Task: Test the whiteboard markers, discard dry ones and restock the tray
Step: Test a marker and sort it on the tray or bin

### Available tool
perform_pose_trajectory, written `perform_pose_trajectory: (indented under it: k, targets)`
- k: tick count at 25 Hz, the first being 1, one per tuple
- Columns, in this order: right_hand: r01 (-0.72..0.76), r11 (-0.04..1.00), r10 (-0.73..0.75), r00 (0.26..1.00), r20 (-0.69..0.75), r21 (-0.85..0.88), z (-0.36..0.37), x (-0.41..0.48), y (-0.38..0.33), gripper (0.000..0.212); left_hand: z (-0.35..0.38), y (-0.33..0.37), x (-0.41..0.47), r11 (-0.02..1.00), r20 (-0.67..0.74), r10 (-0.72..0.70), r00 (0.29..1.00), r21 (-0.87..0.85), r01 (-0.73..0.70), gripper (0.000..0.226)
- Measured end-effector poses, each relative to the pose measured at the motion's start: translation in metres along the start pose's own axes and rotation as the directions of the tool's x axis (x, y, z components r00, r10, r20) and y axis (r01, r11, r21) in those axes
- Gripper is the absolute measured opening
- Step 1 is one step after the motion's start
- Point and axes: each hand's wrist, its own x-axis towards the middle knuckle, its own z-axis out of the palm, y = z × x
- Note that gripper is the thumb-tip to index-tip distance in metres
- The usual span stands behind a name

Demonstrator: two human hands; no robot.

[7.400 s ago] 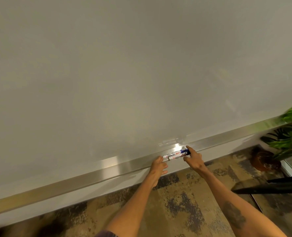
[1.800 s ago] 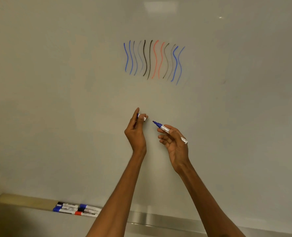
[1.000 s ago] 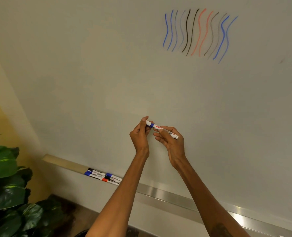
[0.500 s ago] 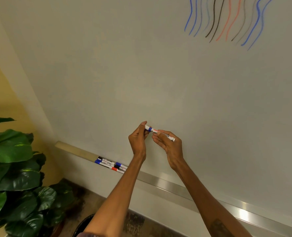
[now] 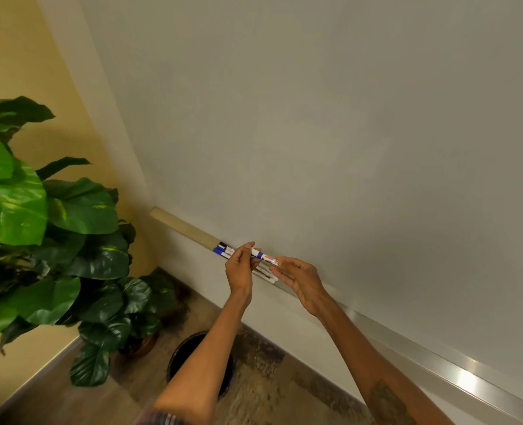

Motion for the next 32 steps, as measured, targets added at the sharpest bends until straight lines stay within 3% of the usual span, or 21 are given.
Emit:
perform_pose_trajectory:
  k: [7, 12, 17, 21, 23, 25, 28, 32]
  targets:
    - [-0.190, 0.982, 0.190, 0.981, 0.037, -0.008, 0.027, 0.027, 0.077, 0.024, -0.093, -0.033, 0.026, 0.961, -0.103, -0.204, 0.973, 0.168, 0.220, 0.023]
    - [-0.300, 0.922, 0.283, 0.954, -0.101, -0.246, 0.042, 0.044, 0.148, 0.016, -0.160, -0.055, 0.028, 0.868, -0.266, -0.255, 0.930, 0.360, 0.341, 0.026]
    - [-0.407, 0.800, 0.344, 0.913, -0.219, -0.441, 0.055, 0.055, 0.214, 0.014, -0.210, -0.073, 0.027, 0.815, -0.304, -0.364, 0.880, 0.353, 0.459, 0.027]
    - [-0.434, 0.760, 0.438, 0.892, -0.112, -0.483, 0.084, 0.062, 0.227, 0.028, -0.229, -0.072, 0.035, 0.803, -0.300, -0.401, 0.865, 0.339, 0.490, 0.025]
    - [-0.444, 0.789, 0.485, 0.874, -0.014, -0.424, 0.095, 0.067, 0.224, 0.046, -0.233, -0.069, 0.039, 0.800, -0.283, -0.394, 0.874, 0.363, 0.478, 0.025]
    - [-0.490, 0.789, 0.522, 0.853, -0.017, -0.370, 0.098, 0.073, 0.219, 0.056, -0.235, -0.067, 0.044, 0.799, -0.275, -0.392, 0.878, 0.371, 0.473, 0.025]
    - [-0.484, 0.776, 0.490, 0.867, -0.097, -0.404, 0.081, 0.076, 0.217, 0.053, -0.231, -0.062, 0.045, 0.798, -0.275, -0.392, 0.878, 0.374, 0.473, 0.027]
    - [-0.431, 0.743, 0.450, 0.888, -0.093, -0.513, 0.054, 0.073, 0.206, 0.036, -0.205, -0.062, 0.042, 0.794, -0.230, -0.409, 0.883, 0.387, 0.468, 0.026]
